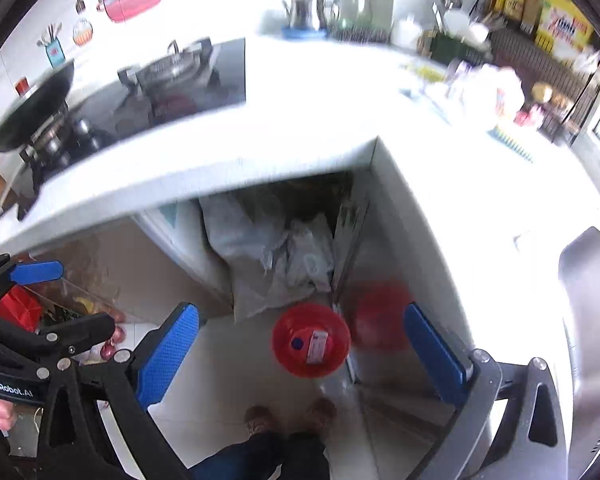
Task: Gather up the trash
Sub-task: 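Raise both tools back up over the counter toward the gloves and brush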
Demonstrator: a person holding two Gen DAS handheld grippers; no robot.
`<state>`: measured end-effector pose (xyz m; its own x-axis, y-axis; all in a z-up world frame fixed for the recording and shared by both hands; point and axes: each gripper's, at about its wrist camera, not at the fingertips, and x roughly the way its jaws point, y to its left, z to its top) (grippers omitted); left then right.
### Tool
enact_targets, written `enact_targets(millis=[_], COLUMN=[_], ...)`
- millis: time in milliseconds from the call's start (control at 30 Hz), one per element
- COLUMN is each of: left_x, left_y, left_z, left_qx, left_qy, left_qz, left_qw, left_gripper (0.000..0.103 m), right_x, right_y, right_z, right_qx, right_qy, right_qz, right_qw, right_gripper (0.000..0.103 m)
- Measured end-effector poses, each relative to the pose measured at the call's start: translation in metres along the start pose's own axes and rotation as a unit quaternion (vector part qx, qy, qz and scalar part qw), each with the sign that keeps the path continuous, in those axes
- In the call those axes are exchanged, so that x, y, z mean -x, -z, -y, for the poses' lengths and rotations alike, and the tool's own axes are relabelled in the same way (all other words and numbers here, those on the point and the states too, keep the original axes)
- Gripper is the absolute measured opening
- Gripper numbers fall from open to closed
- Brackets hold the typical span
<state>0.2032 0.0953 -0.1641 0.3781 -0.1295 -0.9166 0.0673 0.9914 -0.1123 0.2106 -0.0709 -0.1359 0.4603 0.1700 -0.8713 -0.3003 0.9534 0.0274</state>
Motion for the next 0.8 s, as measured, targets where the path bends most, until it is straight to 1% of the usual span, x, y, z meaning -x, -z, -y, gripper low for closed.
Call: enact_targets(millis=[133,233,300,367,467,600,800], left_x=[0.026,0.038,0.043,0.046,0.043,0.037,0.023], left_y=[-0.023,-0.038,-0.051,-0.063,-0.081,-0.105,-0.153], left_z=[0.016,0.030,0.039,0.048,0.063,0.090,0.125], left_qx=[-0.028,-0.052,-0.068,-0.080,-0.093,-0.110,-0.135], left_qy=[0.007,0.006,0.007,0.015,0.027,0.046,0.044], left_qz=[0.026,0.042,0.054,0.060,0.059,0.056,0.059], left_qw=[0.9992,0.9977,0.9962,0.9949,0.9935,0.9913,0.9881], left_gripper=[0.103,0.103,0.103,0.103,0.103,0.103,0.103], right_x=[0.029,0.045,0.051,0.062,0.070,0.078,0.075], right_y=[-0.009,-0.014,-0.020,-0.025,-0.030,-0.042,-0.069], right_z=[0.011,0.020,0.027,0.037,0.054,0.079,0.123], right_qx=[-0.021,-0.040,-0.044,-0.048,-0.067,-0.076,-0.090], right_qy=[0.011,0.014,0.024,0.041,0.049,0.066,0.076], right_qz=[0.018,0.019,0.024,0.029,0.039,0.053,0.064], right_qw=[1.000,0.999,0.998,0.998,0.996,0.994,0.991], right_gripper=[0.102,0.102,0.102,0.102,0.102,0.102,0.102])
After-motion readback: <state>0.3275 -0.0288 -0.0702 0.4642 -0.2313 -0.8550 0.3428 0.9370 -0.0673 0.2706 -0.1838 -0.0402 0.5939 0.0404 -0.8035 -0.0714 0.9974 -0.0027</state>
